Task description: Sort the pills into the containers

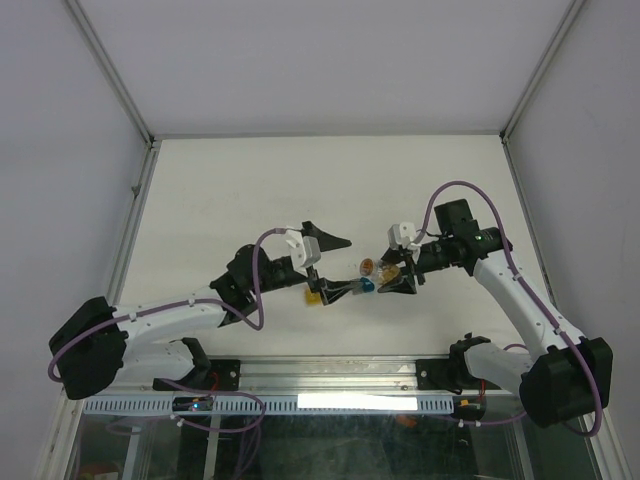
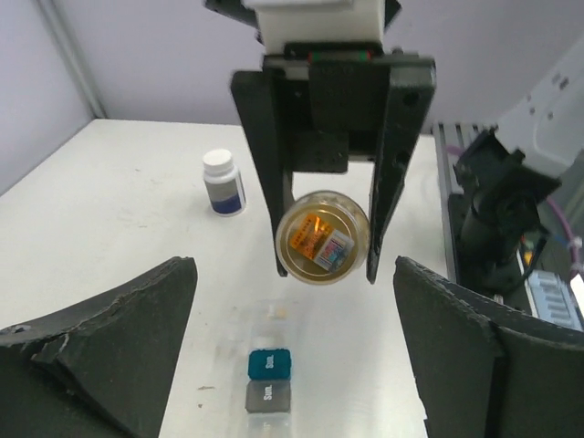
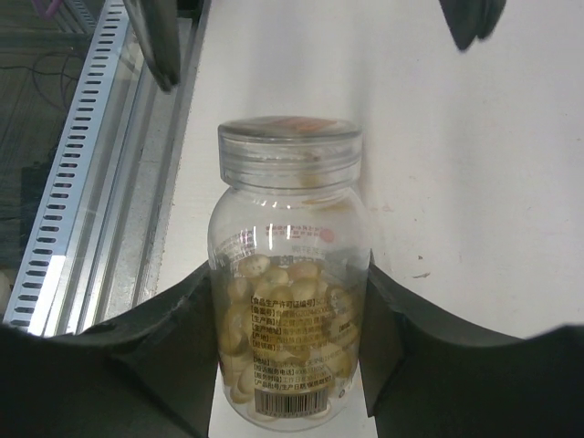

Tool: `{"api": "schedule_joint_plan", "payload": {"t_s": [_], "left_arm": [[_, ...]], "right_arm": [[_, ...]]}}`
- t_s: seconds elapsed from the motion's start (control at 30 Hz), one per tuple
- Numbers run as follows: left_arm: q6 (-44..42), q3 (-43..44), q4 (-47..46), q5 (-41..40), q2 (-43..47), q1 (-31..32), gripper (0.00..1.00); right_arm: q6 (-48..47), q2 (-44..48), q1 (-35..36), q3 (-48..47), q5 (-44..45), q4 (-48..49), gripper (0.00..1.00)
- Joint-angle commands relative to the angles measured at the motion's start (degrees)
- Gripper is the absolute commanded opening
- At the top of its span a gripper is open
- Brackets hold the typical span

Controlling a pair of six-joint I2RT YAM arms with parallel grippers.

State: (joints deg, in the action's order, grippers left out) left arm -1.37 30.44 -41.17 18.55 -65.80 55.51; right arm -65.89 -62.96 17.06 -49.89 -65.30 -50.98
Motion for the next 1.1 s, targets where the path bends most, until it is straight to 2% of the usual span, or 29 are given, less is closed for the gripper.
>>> {"api": "schedule_joint_plan", "payload": {"t_s": [0.0,0.27,0.4,0.57,0.7,0.87,0.97,1.07], "left_arm": [[-9.0,4.9,-1.4,11.6,-4.3,-1.0,0.88],[-8.0,7.6,-2.5,13.2,-8.9,-1.1,0.75],[-7.2,8.8,-2.0,13.4,-10.2,-1.1,0.53],[-6.4,10.0,-1.0,13.1,-11.3,-1.3,0.47],[-3.4,10.1,-1.6,12.4,-11.2,-1.9,0.19],[7.5,9.4,-3.3,10.3,-10.9,-2.0,0.02],[20.0,7.4,-5.1,2.0,-10.1,-1.7,0.0],[30.3,6.0,-1.6,-16.0,-9.6,1.0,0.0]], "right_arm": [[-3.6,0.8,-0.2,-1.4,-3.5,-1.3,0.0],[-3.8,0.4,0.5,-1.4,-3.0,-1.3,0.0],[-3.8,0.4,0.6,-1.4,-2.8,-1.3,0.0],[-3.7,0.4,0.6,-1.4,-2.7,-1.3,0.0],[-3.7,0.4,0.7,-1.4,-2.6,-1.3,0.0],[-0.9,0.2,0.6,-1.3,-0.9,1.1,0.0],[3.1,0.2,0.6,-1.0,0.8,4.3,0.0],[7.4,-0.3,0.7,-0.7,3.2,7.5,0.0]]}}
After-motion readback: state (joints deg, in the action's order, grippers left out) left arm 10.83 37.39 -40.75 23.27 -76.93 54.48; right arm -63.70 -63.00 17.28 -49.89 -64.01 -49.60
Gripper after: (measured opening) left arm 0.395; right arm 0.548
